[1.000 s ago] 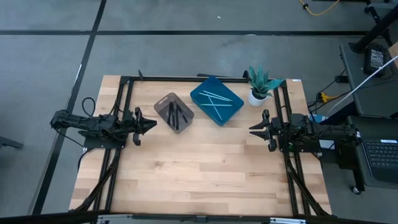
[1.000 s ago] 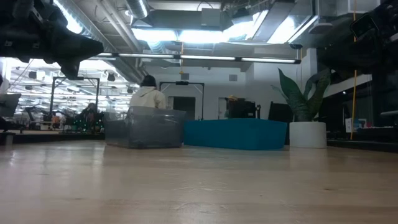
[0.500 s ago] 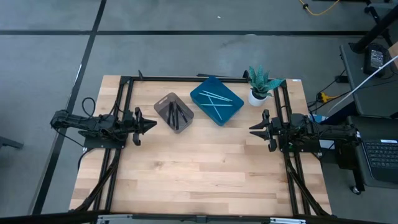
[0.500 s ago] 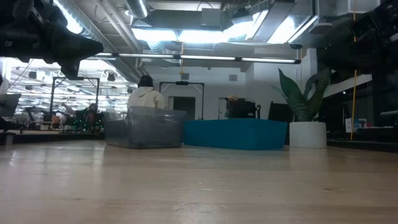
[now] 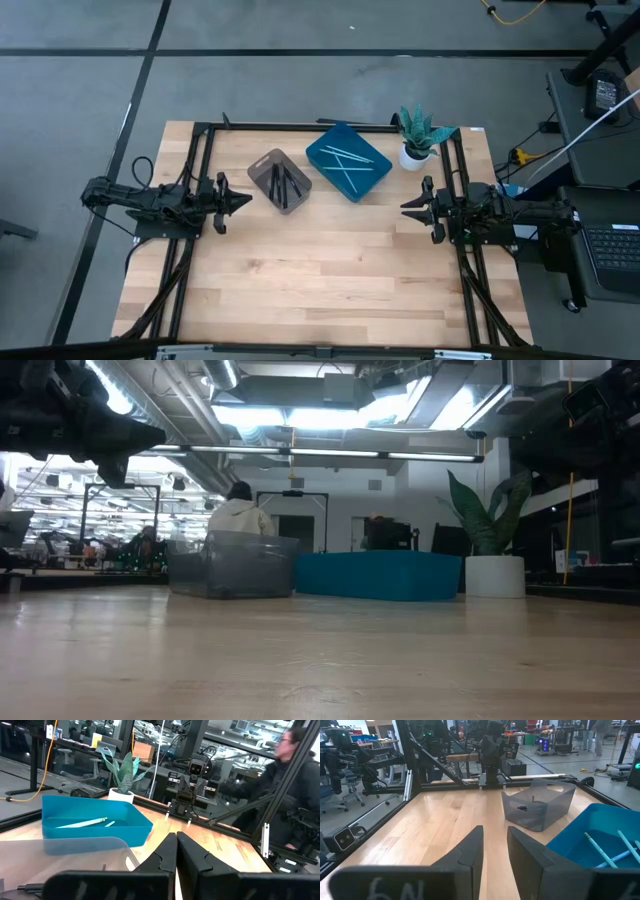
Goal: Sort pens & pencils
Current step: Return to Home Position
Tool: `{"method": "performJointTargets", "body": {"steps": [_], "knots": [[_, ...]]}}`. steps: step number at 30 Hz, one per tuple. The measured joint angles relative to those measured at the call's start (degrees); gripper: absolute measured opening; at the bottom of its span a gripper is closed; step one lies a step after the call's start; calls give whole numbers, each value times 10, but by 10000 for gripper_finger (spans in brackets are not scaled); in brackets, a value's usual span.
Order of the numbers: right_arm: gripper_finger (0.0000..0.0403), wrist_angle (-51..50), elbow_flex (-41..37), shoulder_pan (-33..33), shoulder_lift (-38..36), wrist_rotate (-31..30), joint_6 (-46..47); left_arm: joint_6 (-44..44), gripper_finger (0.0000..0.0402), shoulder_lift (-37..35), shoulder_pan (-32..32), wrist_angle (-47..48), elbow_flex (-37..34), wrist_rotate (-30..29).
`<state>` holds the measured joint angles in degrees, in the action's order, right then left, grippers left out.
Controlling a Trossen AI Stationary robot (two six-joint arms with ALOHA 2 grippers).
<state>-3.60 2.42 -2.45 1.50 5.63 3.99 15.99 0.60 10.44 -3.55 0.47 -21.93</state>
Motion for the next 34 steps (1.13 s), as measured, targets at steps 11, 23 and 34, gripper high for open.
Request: {"method": "performJointTargets", "body": {"steps": [11,23,34], "knots": [[90,0,0,0,0,0,0,0,21,0,0,0,0,0],[90,0,0,0,0,0,0,0,36,0,0,0,0,0],[90,0,0,0,0,0,0,0,16,0,0,0,0,0]]}}
